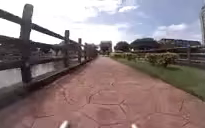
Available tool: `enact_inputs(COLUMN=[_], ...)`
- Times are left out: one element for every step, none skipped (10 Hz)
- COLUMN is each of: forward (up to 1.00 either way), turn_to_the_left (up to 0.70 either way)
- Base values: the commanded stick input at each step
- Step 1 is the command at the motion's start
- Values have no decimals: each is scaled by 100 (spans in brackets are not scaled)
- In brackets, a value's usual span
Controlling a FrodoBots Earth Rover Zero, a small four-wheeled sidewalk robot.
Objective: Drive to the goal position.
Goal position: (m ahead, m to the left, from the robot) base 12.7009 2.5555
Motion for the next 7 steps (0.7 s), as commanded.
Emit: enact_inputs(forward=[100, 100, 100, 100, 100, 100, 100], turn_to_the_left=[0, 0, 0, 0, 0, 0, 0])
